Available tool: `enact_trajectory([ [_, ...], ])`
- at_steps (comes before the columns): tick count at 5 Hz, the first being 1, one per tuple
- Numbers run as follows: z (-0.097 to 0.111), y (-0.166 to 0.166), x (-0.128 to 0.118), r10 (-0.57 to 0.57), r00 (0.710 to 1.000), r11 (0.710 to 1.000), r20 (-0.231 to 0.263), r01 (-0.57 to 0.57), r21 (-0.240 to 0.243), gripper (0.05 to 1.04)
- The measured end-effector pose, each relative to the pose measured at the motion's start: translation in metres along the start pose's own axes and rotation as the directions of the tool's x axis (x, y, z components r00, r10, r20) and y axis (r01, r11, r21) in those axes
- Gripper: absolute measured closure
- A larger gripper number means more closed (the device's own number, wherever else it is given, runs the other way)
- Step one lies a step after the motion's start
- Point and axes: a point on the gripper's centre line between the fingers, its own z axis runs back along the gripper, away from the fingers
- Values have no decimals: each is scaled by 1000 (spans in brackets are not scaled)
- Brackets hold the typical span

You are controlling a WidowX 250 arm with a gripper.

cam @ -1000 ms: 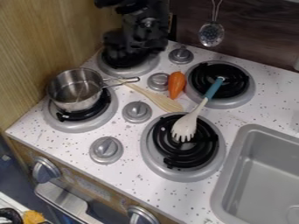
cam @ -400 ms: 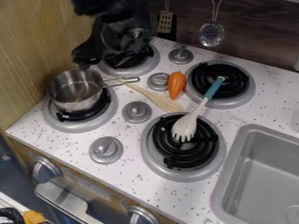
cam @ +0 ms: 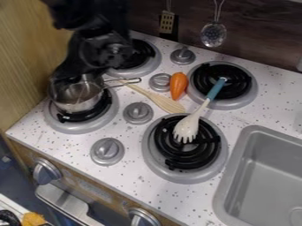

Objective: Move to pot from the front left burner to the back left burner

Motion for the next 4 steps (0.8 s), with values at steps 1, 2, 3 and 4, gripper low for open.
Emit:
enact_trajectory([
  [1,-6,9,-4,43,999,999,-31,-43,2,83],
  [2,-16,16,-1,103,993,995,-60,-104,-6,83],
  [3,-27,20,-6,117,989,993,-93,-120,-22,83],
  [4,-41,24,-11,134,982,990,-133,-138,-25,83],
])
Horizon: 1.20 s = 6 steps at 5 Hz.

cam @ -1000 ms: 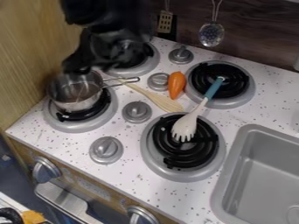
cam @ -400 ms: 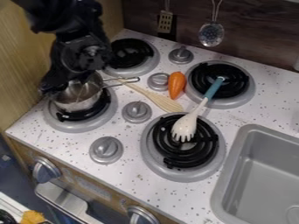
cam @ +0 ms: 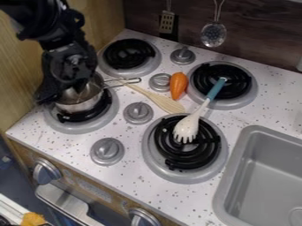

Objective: Move to pot from the front left burner to the back left burner

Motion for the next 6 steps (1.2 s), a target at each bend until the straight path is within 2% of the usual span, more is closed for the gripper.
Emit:
enact_trajectory([
  [1,-8,1,-7,-3,1000,1000,-26,3,1,83],
  [2,-13,1,-9,-2,1000,1000,-26,3,19,117],
  [4,-17,-5,-12,8,1000,999,8,-8,-31,679],
  [5,-19,-7,-11,-5,1000,999,16,6,-41,867],
  [6,-18,-11,-12,-31,999,997,14,32,-64,969],
])
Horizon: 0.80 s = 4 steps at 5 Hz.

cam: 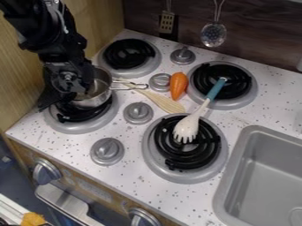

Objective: Move to pot from the front left burner to the back left burner

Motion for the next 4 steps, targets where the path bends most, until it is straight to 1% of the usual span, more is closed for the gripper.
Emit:
enact_trajectory([
  [1,1,-9,5,-22,999,998,41,24,-50,978],
  [2,9,-18,4,-58,996,996,63,62,-58,980],
  [3,16,-30,11,-57,995,996,78,62,-65,982],
  [4,21,-46,19,-35,995,995,94,43,-89,982],
])
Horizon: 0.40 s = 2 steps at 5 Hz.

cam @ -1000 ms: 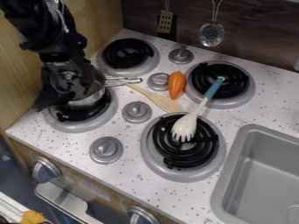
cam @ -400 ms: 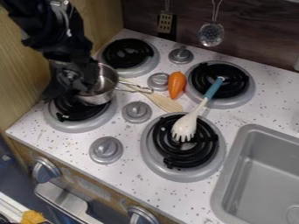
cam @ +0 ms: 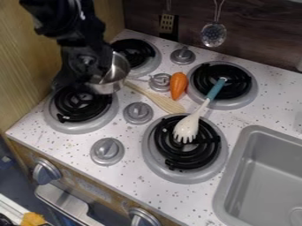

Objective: Move to pot from the front left burner to the back left burner

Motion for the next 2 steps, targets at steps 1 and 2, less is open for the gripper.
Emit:
enact_trajectory([
  [1,4,-23,14,9,1000,1000,28,-8,-30,982],
  [2,-4,-41,21,-21,999,998,38,24,-61,982],
])
